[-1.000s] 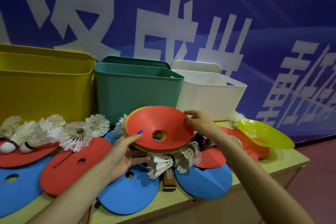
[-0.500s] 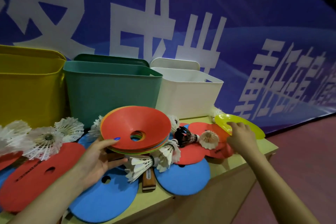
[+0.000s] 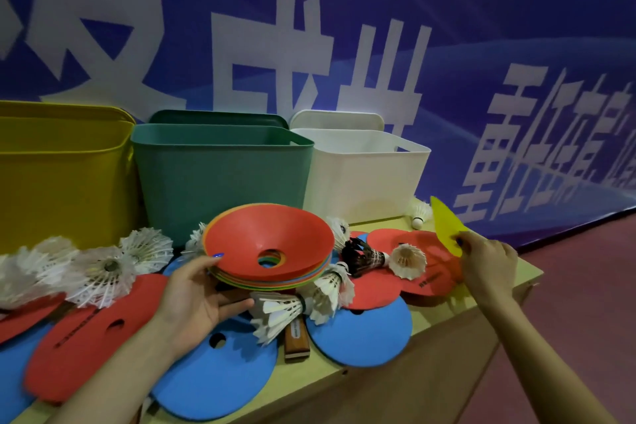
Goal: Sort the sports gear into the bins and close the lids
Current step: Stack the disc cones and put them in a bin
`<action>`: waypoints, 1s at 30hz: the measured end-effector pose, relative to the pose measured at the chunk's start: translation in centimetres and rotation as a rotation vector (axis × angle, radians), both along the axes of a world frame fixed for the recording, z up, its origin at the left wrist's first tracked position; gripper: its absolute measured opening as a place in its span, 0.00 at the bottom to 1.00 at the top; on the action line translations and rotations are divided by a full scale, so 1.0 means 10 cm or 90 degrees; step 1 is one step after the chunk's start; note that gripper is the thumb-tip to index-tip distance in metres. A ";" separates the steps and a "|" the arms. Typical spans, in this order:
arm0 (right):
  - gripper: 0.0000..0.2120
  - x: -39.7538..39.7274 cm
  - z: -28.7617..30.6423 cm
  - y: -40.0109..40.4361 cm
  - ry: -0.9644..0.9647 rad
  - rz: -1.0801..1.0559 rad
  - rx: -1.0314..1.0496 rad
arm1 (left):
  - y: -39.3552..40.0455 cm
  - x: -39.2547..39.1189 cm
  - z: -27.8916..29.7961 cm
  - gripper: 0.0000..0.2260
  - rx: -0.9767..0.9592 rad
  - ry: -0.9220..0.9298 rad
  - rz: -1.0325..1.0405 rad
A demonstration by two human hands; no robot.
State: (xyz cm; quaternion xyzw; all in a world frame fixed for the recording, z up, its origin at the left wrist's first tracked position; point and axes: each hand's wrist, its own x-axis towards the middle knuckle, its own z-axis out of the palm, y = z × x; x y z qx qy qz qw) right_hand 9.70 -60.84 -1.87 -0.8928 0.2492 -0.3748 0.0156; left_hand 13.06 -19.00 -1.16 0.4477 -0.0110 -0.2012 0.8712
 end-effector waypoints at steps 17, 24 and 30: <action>0.24 0.07 0.50 2.06 0.250 0.635 -0.225 | 0.00 -0.03 0.03 0.12 0.007 0.016 -0.009; 0.31 -0.11 0.54 2.15 0.152 0.667 -0.086 | 0.03 -0.06 0.13 0.06 0.018 0.003 0.057; 0.29 -0.34 0.80 2.28 -0.012 0.777 0.180 | 0.20 -0.19 0.32 0.07 -0.030 -0.101 0.109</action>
